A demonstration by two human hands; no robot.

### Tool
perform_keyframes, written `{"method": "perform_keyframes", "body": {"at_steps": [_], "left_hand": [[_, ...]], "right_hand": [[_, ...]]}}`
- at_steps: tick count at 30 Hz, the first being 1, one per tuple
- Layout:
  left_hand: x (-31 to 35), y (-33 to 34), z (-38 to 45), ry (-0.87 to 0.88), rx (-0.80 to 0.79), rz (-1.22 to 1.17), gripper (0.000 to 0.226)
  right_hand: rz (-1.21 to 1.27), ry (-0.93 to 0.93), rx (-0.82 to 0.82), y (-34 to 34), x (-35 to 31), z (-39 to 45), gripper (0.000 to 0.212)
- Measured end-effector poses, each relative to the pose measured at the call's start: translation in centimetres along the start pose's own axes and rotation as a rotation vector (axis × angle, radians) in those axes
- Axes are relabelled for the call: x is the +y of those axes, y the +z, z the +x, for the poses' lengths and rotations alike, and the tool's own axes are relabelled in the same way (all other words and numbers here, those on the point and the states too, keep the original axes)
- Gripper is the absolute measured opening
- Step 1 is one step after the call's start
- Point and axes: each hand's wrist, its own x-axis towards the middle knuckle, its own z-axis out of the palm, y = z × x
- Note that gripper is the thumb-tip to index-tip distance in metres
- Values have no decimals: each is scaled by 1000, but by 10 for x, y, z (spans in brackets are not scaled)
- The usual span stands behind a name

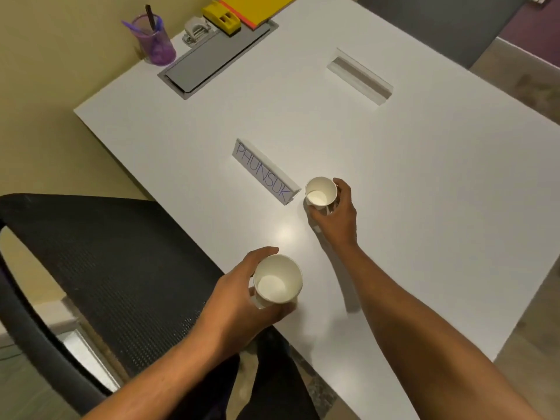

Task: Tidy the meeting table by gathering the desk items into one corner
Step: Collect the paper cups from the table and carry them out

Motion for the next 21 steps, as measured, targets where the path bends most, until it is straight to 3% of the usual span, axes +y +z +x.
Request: {"method": "perform_keyframes", "body": {"at_steps": [21], "left_hand": [[-5, -6, -6, 69, -35, -11, 81]], "right_hand": [[-93, -22, 34, 8, 0, 4, 85]]}}
